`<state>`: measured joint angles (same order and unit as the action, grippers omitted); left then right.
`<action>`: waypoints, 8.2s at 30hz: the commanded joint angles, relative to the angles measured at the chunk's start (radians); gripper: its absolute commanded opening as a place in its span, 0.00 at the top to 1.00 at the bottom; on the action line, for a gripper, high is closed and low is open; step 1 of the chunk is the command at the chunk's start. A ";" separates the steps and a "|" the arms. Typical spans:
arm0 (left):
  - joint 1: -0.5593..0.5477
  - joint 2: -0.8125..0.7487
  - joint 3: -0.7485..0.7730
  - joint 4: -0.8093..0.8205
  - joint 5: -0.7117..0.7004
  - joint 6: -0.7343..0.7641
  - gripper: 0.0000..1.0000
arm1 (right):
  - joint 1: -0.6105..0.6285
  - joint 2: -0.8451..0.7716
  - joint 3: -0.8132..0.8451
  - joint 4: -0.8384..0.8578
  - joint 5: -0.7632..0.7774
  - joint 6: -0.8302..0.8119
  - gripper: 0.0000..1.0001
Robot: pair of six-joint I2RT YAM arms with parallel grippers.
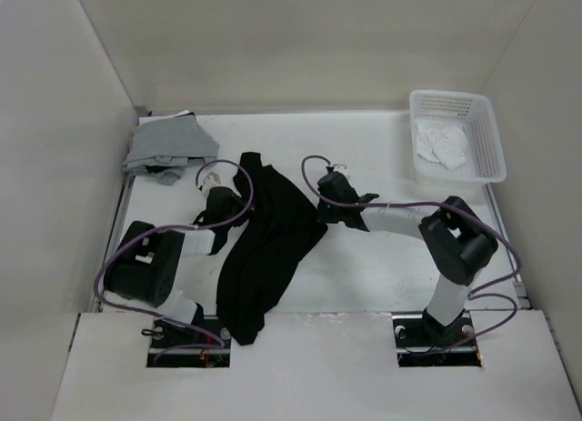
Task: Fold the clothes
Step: Flatten the tank top out, then fold the tank top
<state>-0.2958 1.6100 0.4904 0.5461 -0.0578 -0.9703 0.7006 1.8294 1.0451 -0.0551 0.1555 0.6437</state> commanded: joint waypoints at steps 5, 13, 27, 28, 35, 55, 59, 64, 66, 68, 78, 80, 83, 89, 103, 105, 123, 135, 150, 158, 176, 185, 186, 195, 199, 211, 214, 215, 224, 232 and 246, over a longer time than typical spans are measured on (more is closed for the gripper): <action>-0.052 -0.696 0.003 -0.271 -0.140 0.073 1.00 | 0.153 -0.579 -0.050 -0.041 0.251 -0.137 1.00; -0.056 -1.156 0.215 -0.650 -0.237 0.173 1.00 | 0.416 -0.985 0.142 -0.324 0.443 -0.226 1.00; -0.059 -1.073 0.449 -0.664 -0.241 0.271 0.99 | 0.746 -0.998 0.288 -0.281 0.662 -0.334 1.00; -0.061 -1.037 0.418 -0.640 -0.243 0.257 0.99 | 0.675 -0.989 0.265 -0.278 0.607 -0.328 1.00; 0.019 -0.666 0.329 -0.448 -0.264 0.235 0.98 | 0.033 -0.756 0.031 -0.120 0.005 -0.115 1.00; -0.140 0.033 0.687 -0.338 -0.277 0.342 0.30 | -0.178 -0.335 -0.238 0.113 0.027 0.025 0.79; -0.150 -0.218 0.279 -0.325 -0.353 0.202 0.72 | -0.126 -0.438 -0.330 0.129 0.051 0.048 1.00; -0.049 -0.496 0.010 -0.516 -0.336 0.015 0.88 | -0.082 -0.530 -0.396 0.138 0.068 0.048 0.81; -0.006 -0.605 -0.056 -0.633 -0.329 -0.051 0.82 | -0.071 -0.564 -0.422 0.149 0.067 0.047 0.75; 0.025 -0.703 -0.101 -0.753 -0.329 -0.096 0.73 | -0.062 -0.591 -0.438 0.167 0.068 0.047 0.73; 0.191 -0.842 -0.219 -0.970 -0.321 -0.127 0.46 | -0.028 -0.608 -0.462 0.216 0.044 0.037 0.71; 0.195 -0.825 -0.225 -0.933 -0.310 -0.105 0.46 | -0.028 -0.610 -0.467 0.221 0.039 0.036 0.71; 0.174 -0.797 -0.222 -0.864 -0.281 -0.087 0.46 | -0.028 -0.604 -0.468 0.227 0.033 0.036 0.71; 0.136 -0.703 -0.211 -0.773 -0.246 -0.071 0.55 | -0.026 -0.585 -0.468 0.235 0.033 0.042 0.71; 0.151 -0.607 -0.200 -0.676 -0.214 -0.027 0.88 | -0.040 -0.564 -0.479 0.245 0.038 0.047 0.62; 0.149 -0.630 -0.199 -0.678 -0.212 -0.019 0.92 | -0.072 -0.562 -0.487 0.230 0.052 0.042 0.57; 0.114 -0.883 -0.164 -0.723 -0.194 0.111 0.95 | -0.105 -0.305 -0.310 -0.015 0.147 0.053 0.58; 0.119 -0.907 -0.170 -0.657 -0.126 0.154 0.95 | -0.089 -0.203 -0.215 -0.163 0.194 0.085 0.75; 0.102 -0.912 -0.158 -0.624 -0.108 0.128 0.95 | -0.072 -0.217 -0.236 -0.167 0.166 0.112 1.00; -0.031 -0.999 0.072 -0.673 -0.144 0.090 0.97 | 0.099 -0.948 -0.183 -0.339 0.433 0.062 1.00; -0.136 -0.949 0.792 -0.557 -0.352 0.317 0.96 | 0.906 -1.010 0.555 0.050 1.055 -0.882 1.00; -0.090 -0.777 0.568 -0.482 -0.401 0.279 0.96 | 0.439 -0.830 0.454 -0.249 0.672 -0.531 1.00; -0.073 -0.756 0.536 -0.471 -0.396 0.268 0.96 | 0.338 -0.803 0.435 -0.320 0.535 -0.410 1.00; 0.140 -0.313 0.690 -0.379 -0.228 0.122 0.97 | -0.262 -0.442 0.519 -0.175 -0.058 -0.178 1.00; 0.171 -0.147 0.960 -0.428 -0.177 0.142 0.98 | -0.335 -0.241 0.876 -0.297 -0.105 -0.184 1.00; 0.241 -0.090 1.309 -0.519 -0.160 0.229 0.98 | -0.381 0.002 1.663 -0.615 -0.108 -0.250 1.00; 0.229 -0.123 1.291 -0.519 -0.171 0.255 0.98 | -0.384 -0.067 1.545 -0.611 -0.103 -0.259 1.00; 0.220 -0.140 1.268 -0.511 -0.177 0.263 0.98 | -0.384 -0.096 1.490 -0.602 -0.097 -0.262 1.00; 0.082 -0.476 0.669 -0.397 -0.306 0.254 0.98 | -0.352 -0.628 0.423 -0.284 -0.056 -0.201 1.00; -0.068 -1.027 0.030 -0.622 -0.315 0.162 0.96 | -0.045 -1.117 -0.369 -0.274 -0.033 0.028 1.00; -0.058 -1.442 0.197 -1.332 -0.260 0.002 0.95 | 0.713 -1.452 -0.439 -0.824 0.327 0.643 1.00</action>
<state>-0.3679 0.1165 0.6323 -0.7483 -0.3115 -0.9592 1.3392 0.3817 0.5488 -0.7631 0.3019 1.1088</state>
